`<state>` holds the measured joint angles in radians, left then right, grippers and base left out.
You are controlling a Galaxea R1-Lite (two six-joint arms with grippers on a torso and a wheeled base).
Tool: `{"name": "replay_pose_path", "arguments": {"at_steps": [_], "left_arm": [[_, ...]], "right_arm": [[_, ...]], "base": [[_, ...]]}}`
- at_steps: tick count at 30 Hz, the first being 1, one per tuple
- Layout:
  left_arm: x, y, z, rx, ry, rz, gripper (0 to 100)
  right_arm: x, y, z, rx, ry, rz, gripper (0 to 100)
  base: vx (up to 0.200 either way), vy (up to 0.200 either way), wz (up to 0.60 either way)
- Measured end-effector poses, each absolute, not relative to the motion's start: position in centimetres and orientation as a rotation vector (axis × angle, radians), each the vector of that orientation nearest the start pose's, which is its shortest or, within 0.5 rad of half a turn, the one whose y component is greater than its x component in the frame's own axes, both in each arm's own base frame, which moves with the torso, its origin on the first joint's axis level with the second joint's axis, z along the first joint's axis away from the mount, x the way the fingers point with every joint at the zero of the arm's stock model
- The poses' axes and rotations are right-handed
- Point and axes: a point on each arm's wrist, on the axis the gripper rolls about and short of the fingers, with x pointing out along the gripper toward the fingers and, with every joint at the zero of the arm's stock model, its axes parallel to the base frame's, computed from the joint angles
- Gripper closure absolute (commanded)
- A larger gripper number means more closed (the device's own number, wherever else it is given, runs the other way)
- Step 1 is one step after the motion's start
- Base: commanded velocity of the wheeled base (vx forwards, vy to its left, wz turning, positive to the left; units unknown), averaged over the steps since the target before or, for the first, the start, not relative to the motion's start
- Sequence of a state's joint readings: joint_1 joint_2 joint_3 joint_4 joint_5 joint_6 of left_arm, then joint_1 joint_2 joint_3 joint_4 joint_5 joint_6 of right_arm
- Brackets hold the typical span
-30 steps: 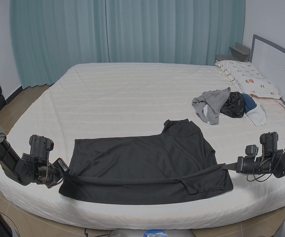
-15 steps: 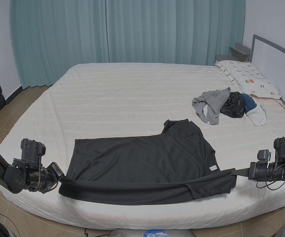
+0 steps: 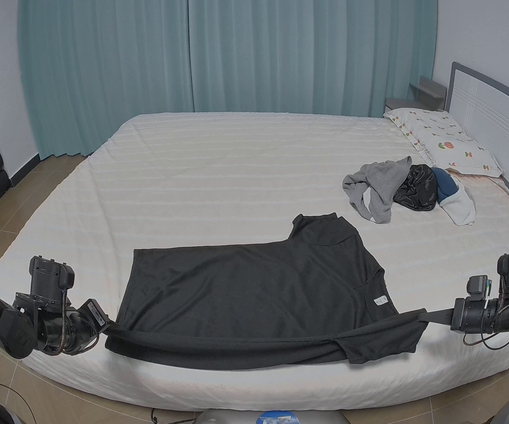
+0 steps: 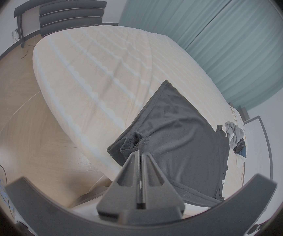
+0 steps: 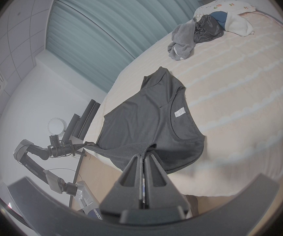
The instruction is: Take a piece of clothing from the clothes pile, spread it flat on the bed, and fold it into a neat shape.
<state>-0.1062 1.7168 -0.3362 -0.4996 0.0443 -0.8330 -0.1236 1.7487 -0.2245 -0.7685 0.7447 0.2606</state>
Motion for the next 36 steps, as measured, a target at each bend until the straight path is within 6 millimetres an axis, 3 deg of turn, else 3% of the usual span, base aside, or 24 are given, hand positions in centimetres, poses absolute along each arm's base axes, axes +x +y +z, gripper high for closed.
{"name": "replay_pose_path", "arguments": {"at_steps": [11,20,36], "left_arm": [[22.5,-2.2,6.5,-0.718,0.817,0.300,100],[25.4,-2.4,5.3,-0.715,0.836,0.312,100],[30.6,-2.8,1.8,-0.707,0.871,0.345,100]], "right_arm": [[21.4,-1.1,5.8,0.553,0.768,0.499,100],[24.3,-1.0,5.1,0.541,0.773,0.501,100],[30.1,-0.4,1.7,0.536,0.823,0.494,100]], "base": [[0.000,0.000,0.00],[0.000,0.000,0.00],[0.000,0.000,0.00]]}}
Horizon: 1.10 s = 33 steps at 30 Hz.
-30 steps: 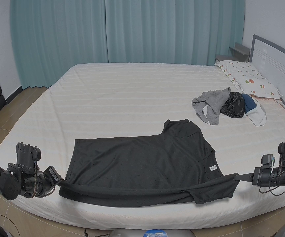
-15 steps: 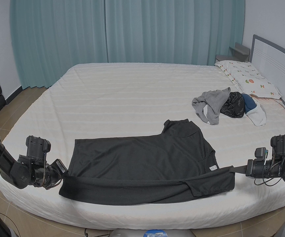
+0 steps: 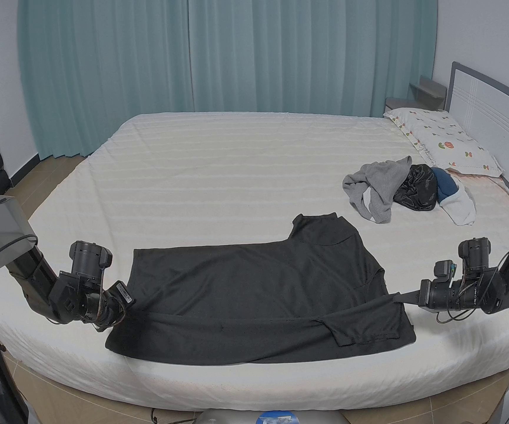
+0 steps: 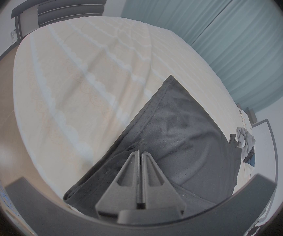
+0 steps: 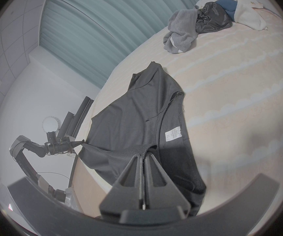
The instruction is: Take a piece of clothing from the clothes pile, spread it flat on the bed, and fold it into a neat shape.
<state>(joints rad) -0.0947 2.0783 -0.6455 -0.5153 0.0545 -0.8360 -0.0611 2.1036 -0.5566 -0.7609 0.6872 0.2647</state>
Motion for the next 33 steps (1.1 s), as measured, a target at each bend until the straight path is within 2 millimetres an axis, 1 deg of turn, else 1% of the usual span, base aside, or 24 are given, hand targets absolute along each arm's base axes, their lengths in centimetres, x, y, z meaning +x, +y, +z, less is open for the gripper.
{"name": "replay_pose_path", "arguments": {"at_steps": [5,6,12,17,20,25,33], "left_arm": [[31.4,-2.9,1.0,-0.710,0.884,0.346,100],[31.5,-2.9,0.9,-0.710,0.886,0.347,0],[31.6,-2.9,0.5,-0.706,0.891,0.358,0],[31.4,-2.6,0.6,-0.718,0.888,0.371,0],[31.3,-2.3,1.0,-0.732,0.874,0.381,0],[31.2,-1.5,2.2,-0.780,0.829,0.392,0],[31.3,-1.2,3.6,-0.851,0.782,0.396,0]], "right_arm": [[31.3,-0.2,0.6,0.527,0.832,0.478,100],[31.5,-0.2,0.4,0.528,0.834,0.478,0],[31.9,-0.1,-0.3,0.535,0.848,0.476,0],[32.0,-0.3,-0.2,0.581,0.852,0.454,0],[32.1,-0.4,0.3,0.630,0.840,0.438,0],[32.3,-0.7,1.0,0.696,0.810,0.416,0],[32.3,-1.0,1.4,0.737,0.792,0.399,0]], "base": [[0.000,0.000,0.00],[0.000,0.000,0.00],[0.000,0.000,0.00],[0.000,0.000,0.00],[0.000,0.000,0.00],[0.000,0.000,0.00],[0.000,0.000,0.00]]}}
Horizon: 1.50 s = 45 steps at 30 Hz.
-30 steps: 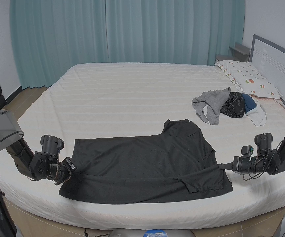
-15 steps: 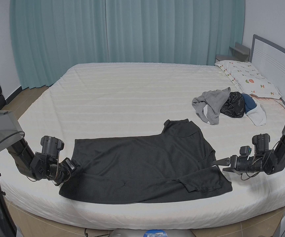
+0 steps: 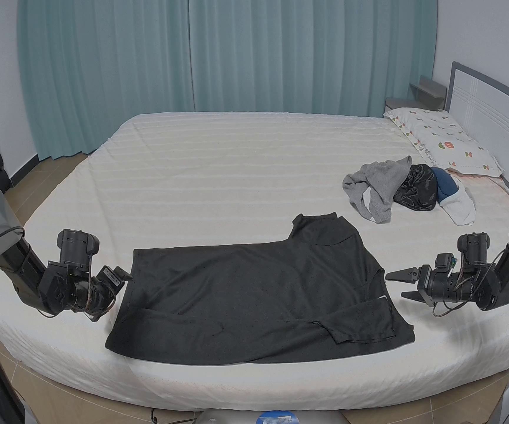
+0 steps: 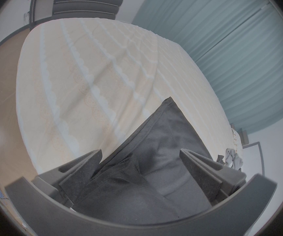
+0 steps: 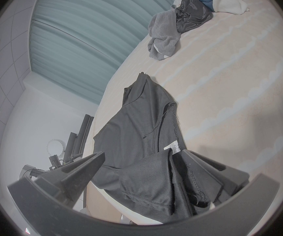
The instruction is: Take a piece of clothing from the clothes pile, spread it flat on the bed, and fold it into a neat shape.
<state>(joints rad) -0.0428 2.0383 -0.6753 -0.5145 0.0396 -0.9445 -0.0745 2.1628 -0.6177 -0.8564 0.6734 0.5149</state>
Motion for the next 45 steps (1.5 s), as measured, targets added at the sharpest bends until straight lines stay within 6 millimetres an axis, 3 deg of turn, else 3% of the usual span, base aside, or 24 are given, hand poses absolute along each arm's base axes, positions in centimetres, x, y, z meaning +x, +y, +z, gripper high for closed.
{"name": "replay_pose_path", "arguments": {"at_steps": [7,22,32,45], "left_arm": [[31.4,-1.1,4.0,-0.885,0.773,0.389,0],[31.4,-1.1,4.1,-0.892,0.767,0.385,0],[31.4,-1.4,4.2,-0.885,0.768,0.373,0],[32.9,-1.6,5.4,-0.909,0.733,0.293,0]], "right_arm": [[32.2,-1.1,1.5,0.737,0.789,0.398,0],[32.3,-1.0,1.7,0.736,0.785,0.399,0],[32.3,-0.9,1.7,0.730,0.785,0.400,0],[32.3,-0.8,1.7,0.726,0.784,0.398,0]], "base": [[0.000,0.171,0.00],[0.000,0.000,0.00],[0.180,0.000,0.00],[0.000,0.000,0.00]]}}
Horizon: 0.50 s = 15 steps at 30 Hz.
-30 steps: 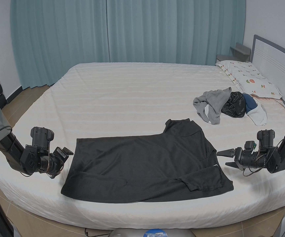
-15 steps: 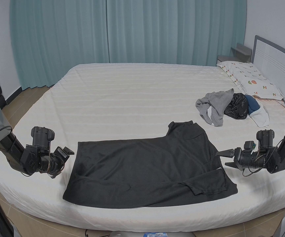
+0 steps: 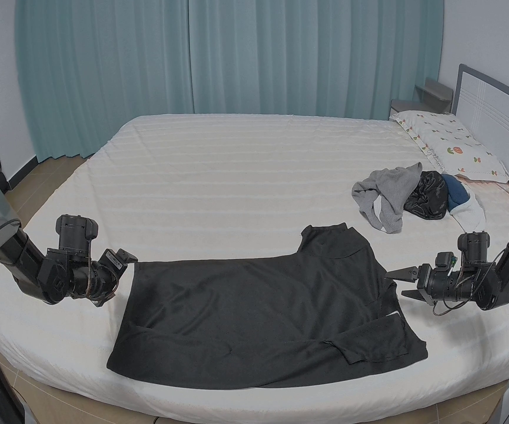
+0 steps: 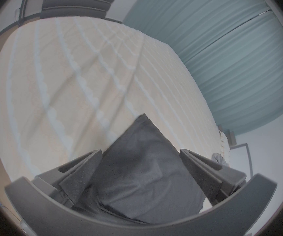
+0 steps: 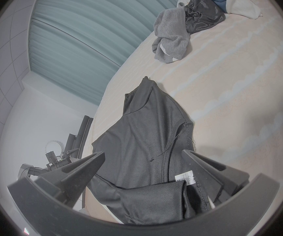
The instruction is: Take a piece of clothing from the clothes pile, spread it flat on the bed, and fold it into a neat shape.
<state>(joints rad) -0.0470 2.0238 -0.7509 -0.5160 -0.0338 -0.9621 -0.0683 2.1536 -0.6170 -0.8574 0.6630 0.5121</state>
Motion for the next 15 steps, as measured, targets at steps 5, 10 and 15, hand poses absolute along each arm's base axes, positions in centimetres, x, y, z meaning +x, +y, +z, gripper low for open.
{"name": "replay_pose_path", "arguments": {"at_steps": [5,10,15], "left_arm": [[33.7,-1.5,5.8,-0.919,0.759,0.183,0],[35.2,-0.9,5.5,-0.801,0.758,0.094,0],[37.2,-0.3,4.5,-0.701,0.738,0.037,0]], "right_arm": [[32.3,-0.8,1.7,0.726,0.785,0.399,0],[32.3,-0.7,1.5,0.727,0.790,0.399,0],[32.3,-0.6,1.4,0.728,0.794,0.400,0]], "base": [[0.000,0.000,0.00],[0.000,0.000,0.00],[0.000,0.000,0.00]]}}
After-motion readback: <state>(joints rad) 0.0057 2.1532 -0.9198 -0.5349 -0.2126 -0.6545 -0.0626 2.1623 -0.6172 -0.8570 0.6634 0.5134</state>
